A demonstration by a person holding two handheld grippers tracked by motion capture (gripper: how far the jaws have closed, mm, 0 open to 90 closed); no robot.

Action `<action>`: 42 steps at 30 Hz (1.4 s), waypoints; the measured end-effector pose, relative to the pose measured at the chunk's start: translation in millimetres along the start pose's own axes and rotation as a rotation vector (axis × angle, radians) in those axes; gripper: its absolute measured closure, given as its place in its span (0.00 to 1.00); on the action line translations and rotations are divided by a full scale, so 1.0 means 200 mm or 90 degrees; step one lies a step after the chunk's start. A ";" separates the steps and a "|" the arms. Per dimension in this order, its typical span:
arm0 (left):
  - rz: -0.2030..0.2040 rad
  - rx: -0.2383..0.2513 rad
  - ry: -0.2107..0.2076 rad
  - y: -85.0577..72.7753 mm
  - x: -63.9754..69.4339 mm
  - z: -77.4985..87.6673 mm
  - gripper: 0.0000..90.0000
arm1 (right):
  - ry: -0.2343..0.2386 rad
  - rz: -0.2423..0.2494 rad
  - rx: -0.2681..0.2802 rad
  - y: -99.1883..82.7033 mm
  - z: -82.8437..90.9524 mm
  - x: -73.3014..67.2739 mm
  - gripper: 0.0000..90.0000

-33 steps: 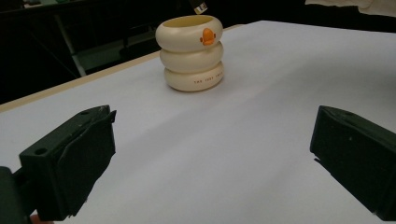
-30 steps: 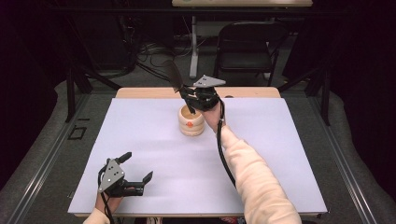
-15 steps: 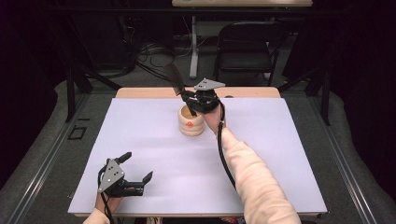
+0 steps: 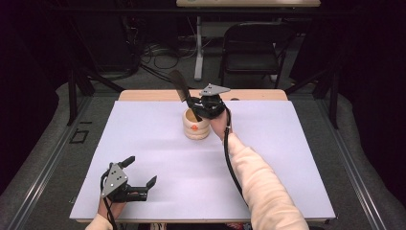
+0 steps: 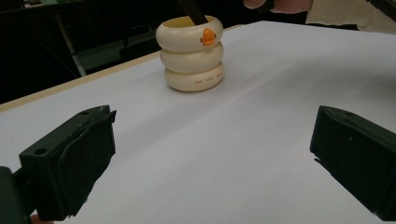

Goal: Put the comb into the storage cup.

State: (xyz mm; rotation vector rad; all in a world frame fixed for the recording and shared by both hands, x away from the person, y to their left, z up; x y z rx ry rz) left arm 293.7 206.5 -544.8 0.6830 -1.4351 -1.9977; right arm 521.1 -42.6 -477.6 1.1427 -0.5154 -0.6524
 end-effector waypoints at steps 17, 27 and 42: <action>0.000 0.000 0.001 0.00 0.00 0.00 0.00 | 0.005 0.003 -0.018 -0.04 -0.02 -0.01 0.79; -0.001 0.000 0.001 0.00 0.00 0.00 0.00 | 0.009 0.012 -0.025 -0.06 -0.03 -0.01 0.80; -0.002 -0.001 0.001 0.00 0.00 0.00 0.00 | 0.015 0.025 -0.043 -0.10 -0.04 0.00 0.80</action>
Point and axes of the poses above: each handheld gripper's, and its own axes: z roughly backward along the jaws, y roughly out of its top, x roughly to its right, the point moved 4 cm from there along -z, roughly forward along the jaws, and after that the axes turned 4 degrees about -y, right-handed, at the moved point
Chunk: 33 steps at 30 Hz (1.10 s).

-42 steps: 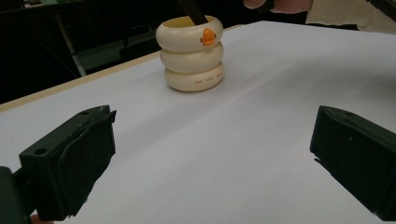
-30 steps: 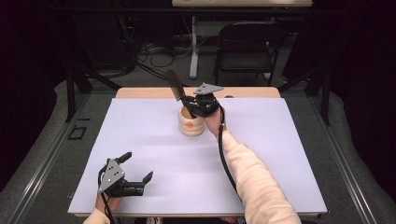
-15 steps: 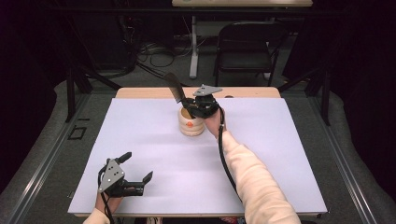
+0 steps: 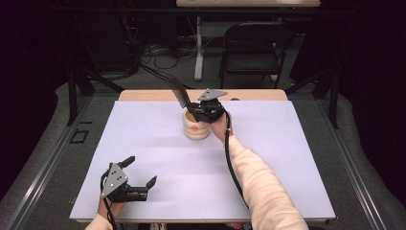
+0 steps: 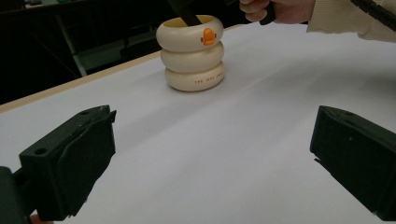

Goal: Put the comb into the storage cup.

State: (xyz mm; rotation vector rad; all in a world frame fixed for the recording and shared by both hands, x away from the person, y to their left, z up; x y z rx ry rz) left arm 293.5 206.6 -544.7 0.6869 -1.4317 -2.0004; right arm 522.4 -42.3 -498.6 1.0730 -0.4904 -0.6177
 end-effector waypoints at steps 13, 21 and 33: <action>-0.001 0.000 0.000 0.00 0.00 0.00 0.00 | -0.001 0.011 -0.019 -0.02 -0.02 -0.01 0.79; 0.000 0.000 0.001 0.00 0.00 0.00 0.00 | -0.002 0.011 -0.025 -0.03 -0.03 0.00 0.79; 0.002 0.001 0.001 0.00 0.00 0.00 0.00 | -0.006 0.013 -0.043 -0.05 -0.04 0.00 0.79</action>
Point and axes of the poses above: each handheld gripper's, and its own axes: z roughly backward along the jaws, y roughly out of its top, x roughly to its right, the point moved 4 cm from there along -z, roughly forward along the jaws, and after that the axes turned 4 degrees about -y, right-handed, at the moved point
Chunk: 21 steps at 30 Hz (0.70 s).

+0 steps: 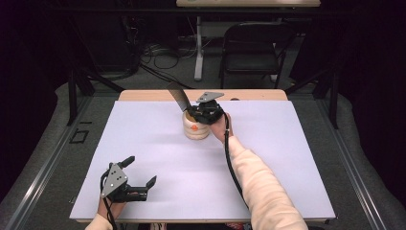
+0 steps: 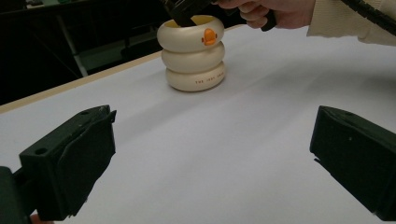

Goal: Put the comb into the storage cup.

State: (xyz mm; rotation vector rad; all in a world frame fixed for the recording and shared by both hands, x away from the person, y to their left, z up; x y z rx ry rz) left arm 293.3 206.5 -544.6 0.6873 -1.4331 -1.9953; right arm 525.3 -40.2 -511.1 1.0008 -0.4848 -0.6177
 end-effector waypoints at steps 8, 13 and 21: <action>0.000 0.000 0.000 0.00 0.00 0.00 0.00 | 0.001 0.006 -0.009 0.00 -0.01 0.00 0.79; 0.000 0.000 0.000 0.00 0.00 0.00 0.00 | 0.000 0.006 -0.011 0.00 -0.01 0.00 0.79; -0.002 0.001 0.000 0.00 0.00 0.00 0.00 | 0.000 0.004 -0.009 -0.01 0.00 0.00 0.69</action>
Point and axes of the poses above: each handheld gripper's, and its own axes: z roughly backward along the jaws, y roughly out of its top, x roughly to its right, the point moved 4 cm from there along -z, roughly forward along the jaws, and after that the axes turned 4 degrees about -y, right-handed, at the moved point
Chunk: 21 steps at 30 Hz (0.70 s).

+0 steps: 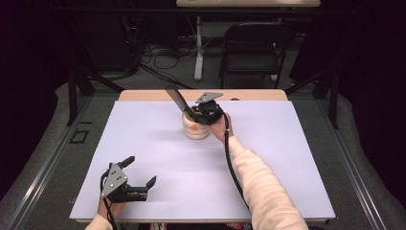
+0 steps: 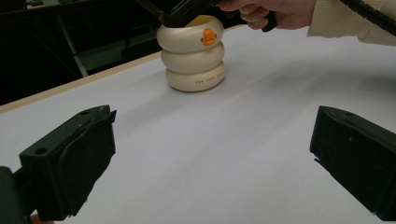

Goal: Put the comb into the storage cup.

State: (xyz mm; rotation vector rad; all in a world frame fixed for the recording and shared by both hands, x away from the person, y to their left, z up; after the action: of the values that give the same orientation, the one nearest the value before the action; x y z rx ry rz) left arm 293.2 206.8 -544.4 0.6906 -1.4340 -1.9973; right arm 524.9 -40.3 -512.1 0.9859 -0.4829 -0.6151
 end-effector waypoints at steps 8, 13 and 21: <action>-0.001 -0.002 0.000 0.00 0.00 0.00 0.00 | 0.006 -0.016 -0.020 0.00 0.04 0.02 0.45; -0.003 -0.002 0.001 0.00 0.00 0.00 0.00 | 0.024 -0.028 -0.020 0.01 0.08 0.02 0.38; -0.002 0.000 0.001 0.00 0.00 0.00 0.00 | 0.043 -0.023 -0.038 0.03 0.15 0.01 0.19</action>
State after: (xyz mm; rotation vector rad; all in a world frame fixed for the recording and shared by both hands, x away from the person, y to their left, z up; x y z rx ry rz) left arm 293.2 206.4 -544.0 0.6932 -1.4324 -1.9990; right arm 509.4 -56.7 -492.8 0.9576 -0.3852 -0.6237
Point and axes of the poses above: each handheld gripper's, and its own axes: z roughly backward along the jaws, y roughly out of its top, x roughly to its right, the point moved 4 cm from there along -z, roughly forward along the jaws, and after that the axes turned 4 degrees about -y, right-handed, at the moved point
